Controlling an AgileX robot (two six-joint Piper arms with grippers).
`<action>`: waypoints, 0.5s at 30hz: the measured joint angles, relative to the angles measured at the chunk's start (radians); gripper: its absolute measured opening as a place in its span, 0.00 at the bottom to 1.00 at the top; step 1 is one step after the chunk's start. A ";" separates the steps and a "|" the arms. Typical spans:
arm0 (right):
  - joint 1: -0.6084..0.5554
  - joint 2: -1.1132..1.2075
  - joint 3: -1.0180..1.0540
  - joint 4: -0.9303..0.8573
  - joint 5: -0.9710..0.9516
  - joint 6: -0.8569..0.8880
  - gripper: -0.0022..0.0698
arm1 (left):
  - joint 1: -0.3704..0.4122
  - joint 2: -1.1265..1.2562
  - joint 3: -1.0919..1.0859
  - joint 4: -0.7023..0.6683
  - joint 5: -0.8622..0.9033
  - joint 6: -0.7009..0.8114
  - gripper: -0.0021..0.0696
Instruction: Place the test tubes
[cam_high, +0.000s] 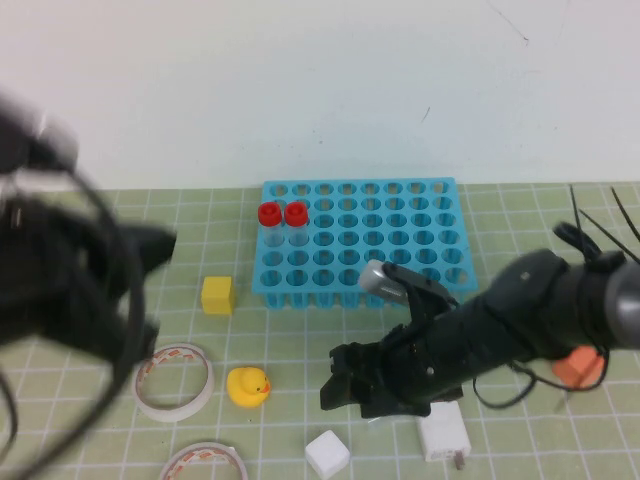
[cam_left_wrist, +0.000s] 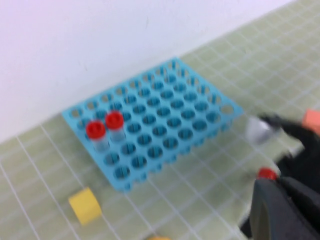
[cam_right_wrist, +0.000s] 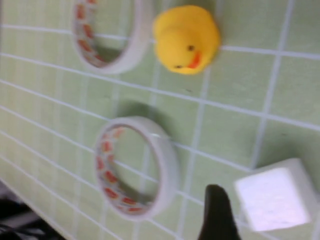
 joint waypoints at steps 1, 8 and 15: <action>-0.001 0.012 -0.026 -0.062 0.017 0.049 0.63 | 0.000 -0.026 0.036 0.000 0.000 0.000 0.03; -0.003 0.093 -0.203 -0.535 0.170 0.510 0.63 | 0.000 -0.152 0.208 0.002 -0.007 -0.005 0.03; -0.003 0.137 -0.264 -0.652 0.192 0.756 0.63 | 0.000 -0.216 0.308 0.002 -0.038 -0.063 0.03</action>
